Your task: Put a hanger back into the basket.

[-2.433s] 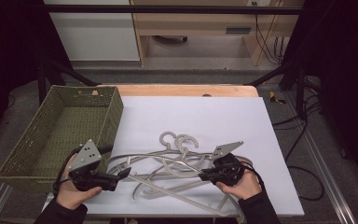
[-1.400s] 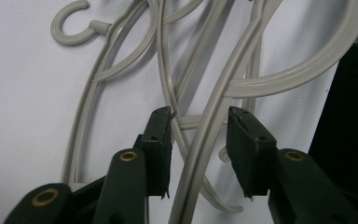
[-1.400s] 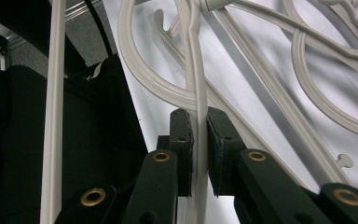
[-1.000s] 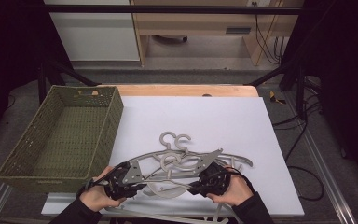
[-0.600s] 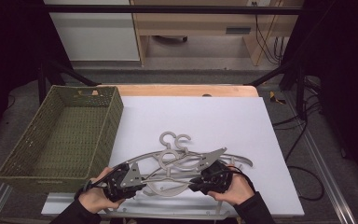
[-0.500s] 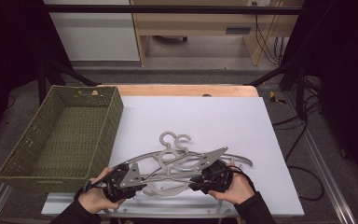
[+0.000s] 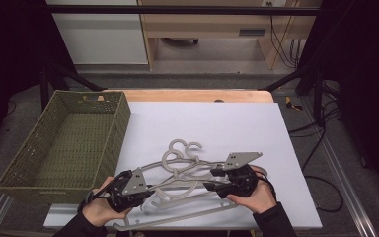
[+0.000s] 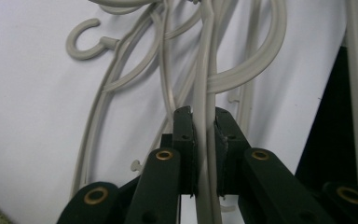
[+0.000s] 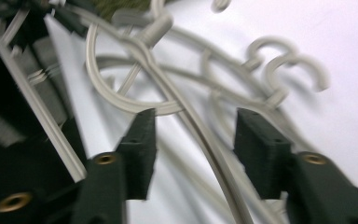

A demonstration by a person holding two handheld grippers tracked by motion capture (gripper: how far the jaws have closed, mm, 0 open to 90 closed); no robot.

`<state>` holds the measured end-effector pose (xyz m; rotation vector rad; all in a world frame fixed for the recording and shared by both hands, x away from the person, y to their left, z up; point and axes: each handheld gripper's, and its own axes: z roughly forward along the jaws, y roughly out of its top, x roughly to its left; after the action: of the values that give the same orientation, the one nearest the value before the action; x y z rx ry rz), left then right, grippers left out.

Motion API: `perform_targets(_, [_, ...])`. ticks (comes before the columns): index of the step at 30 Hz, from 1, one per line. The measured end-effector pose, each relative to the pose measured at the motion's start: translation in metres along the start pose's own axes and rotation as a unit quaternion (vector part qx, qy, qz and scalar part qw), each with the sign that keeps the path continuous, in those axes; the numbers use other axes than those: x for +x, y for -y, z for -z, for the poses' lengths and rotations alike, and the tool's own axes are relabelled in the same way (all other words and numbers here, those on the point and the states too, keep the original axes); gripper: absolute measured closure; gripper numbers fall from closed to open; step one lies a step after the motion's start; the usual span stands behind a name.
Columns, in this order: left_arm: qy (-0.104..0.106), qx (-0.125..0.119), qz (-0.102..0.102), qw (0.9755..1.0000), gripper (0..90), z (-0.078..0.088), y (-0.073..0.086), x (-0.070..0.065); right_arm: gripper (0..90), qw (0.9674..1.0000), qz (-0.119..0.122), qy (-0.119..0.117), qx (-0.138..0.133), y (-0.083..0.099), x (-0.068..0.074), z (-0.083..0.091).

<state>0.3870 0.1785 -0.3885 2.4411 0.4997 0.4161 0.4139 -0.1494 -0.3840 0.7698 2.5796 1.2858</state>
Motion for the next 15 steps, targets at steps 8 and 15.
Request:
perform_targets(8, [-0.040,-0.025,0.046,0.9978,80.9,0.008,0.002,0.009,33.7,0.9963,-0.028,0.064,-0.050,0.004,-0.013,0.015])
perform_targets(15, [-0.069,-0.066,0.070,0.9930,80.9,0.025,0.006,0.017,25.7,0.9882,-0.070,0.103,-0.089,0.014,-0.030,0.031])
